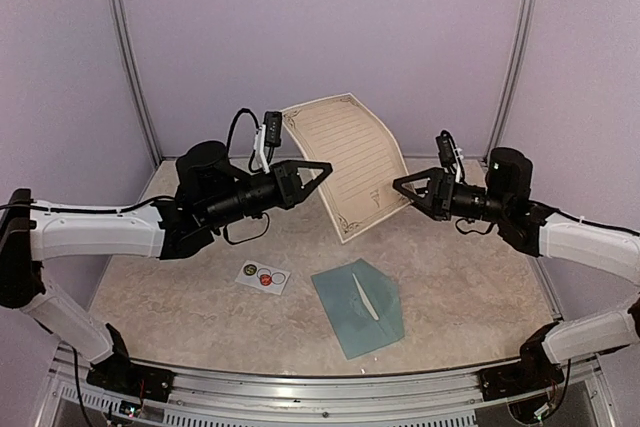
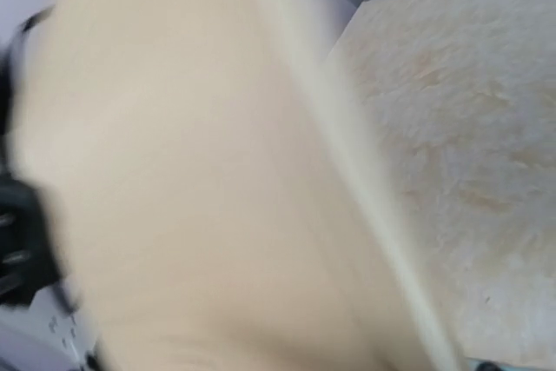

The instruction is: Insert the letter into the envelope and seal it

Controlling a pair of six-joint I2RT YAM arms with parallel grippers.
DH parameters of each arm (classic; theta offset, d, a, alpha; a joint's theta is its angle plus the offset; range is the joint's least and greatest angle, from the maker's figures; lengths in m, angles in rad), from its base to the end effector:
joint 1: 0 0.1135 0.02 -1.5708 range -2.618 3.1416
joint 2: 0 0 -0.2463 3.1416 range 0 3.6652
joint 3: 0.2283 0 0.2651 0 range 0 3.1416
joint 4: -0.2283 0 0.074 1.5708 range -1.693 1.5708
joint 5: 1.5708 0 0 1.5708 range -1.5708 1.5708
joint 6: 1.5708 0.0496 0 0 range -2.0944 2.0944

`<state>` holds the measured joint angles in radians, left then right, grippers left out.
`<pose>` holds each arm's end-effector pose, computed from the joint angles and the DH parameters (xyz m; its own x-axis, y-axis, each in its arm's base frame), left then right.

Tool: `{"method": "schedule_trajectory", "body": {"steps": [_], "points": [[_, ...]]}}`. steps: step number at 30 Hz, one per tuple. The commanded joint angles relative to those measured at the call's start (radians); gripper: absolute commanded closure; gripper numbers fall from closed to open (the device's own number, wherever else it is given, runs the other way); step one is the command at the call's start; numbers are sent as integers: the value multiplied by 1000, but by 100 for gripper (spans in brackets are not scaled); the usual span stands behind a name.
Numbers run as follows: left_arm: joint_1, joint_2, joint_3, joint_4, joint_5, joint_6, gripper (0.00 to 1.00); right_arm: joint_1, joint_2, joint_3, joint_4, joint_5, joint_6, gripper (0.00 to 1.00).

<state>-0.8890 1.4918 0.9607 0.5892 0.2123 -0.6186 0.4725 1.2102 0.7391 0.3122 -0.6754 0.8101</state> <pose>0.2288 -0.2984 0.2871 -0.4872 -0.2993 -0.8204 0.7476 0.3427 -0.5689 0.2545 0.1649 0.2624 -0.7526 0.2502 -0.6091 -0.5218 0.3376 0.7834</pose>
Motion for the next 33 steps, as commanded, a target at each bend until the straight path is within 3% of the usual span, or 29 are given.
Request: {"method": "schedule_trajectory", "body": {"steps": [1, 8, 15, 24, 31, 33], "points": [[-53, -81, -21, 161, -199, 106, 100, 27, -64, -101, 232, 130, 180, 5], [-87, -102, -56, 269, -210, 122, 100, 101, -67, -107, 372, 97, 203, 3], [-115, -98, -70, 334, -237, 130, 100, 188, 29, -20, 461, 91, 209, 4], [-141, -102, -79, 341, -263, 165, 100, 217, 129, -42, 638, 80, 359, 9], [-146, -100, -105, 323, -259, 134, 100, 230, 134, -41, 771, 101, 362, 27], [-146, -99, -116, 327, -254, 122, 100, 229, 133, -48, 806, 118, 364, 40]]}}
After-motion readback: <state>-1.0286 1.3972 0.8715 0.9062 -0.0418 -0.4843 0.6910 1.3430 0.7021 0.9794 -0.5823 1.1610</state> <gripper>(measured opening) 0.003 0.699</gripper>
